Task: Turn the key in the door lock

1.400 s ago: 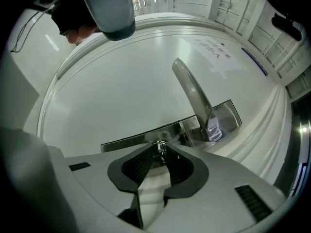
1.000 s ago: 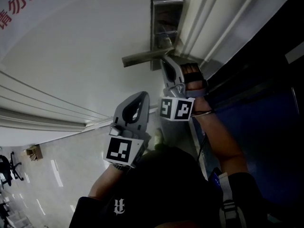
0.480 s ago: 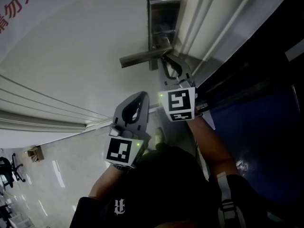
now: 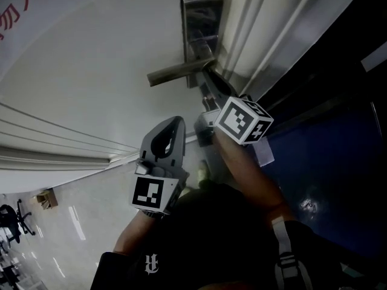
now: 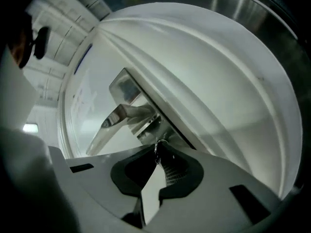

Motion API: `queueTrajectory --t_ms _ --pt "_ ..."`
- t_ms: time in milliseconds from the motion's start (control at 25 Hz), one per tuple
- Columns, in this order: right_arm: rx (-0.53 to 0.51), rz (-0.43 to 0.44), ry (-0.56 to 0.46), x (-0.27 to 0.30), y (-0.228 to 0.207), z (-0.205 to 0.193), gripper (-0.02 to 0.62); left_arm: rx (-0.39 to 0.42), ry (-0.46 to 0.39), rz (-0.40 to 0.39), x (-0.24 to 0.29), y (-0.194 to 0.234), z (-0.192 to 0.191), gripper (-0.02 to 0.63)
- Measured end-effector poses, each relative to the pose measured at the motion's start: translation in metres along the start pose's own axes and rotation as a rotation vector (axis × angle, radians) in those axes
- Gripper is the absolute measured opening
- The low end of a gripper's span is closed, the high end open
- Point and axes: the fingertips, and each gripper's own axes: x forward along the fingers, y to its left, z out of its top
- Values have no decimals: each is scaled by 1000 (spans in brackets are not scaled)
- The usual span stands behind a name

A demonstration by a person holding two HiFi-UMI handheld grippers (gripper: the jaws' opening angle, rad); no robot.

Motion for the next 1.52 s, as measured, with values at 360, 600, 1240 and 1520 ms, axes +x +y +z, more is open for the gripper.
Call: queueTrajectory --t_ms 360,600,1240,1520 --pt "547 93 -26 -2 -12 -3 29 -3 6 4 -3 4 -2 6" --pt "728 171 -45 0 -11 -4 31 -3 7 6 -5 6 -2 6" --pt "1018 401 -119 1 -9 -2 34 3 7 8 -6 2 -1 6" --pt "668 324 -67 -20 -7 -2 55 -3 -1 -8 -7 -2 -1 6"
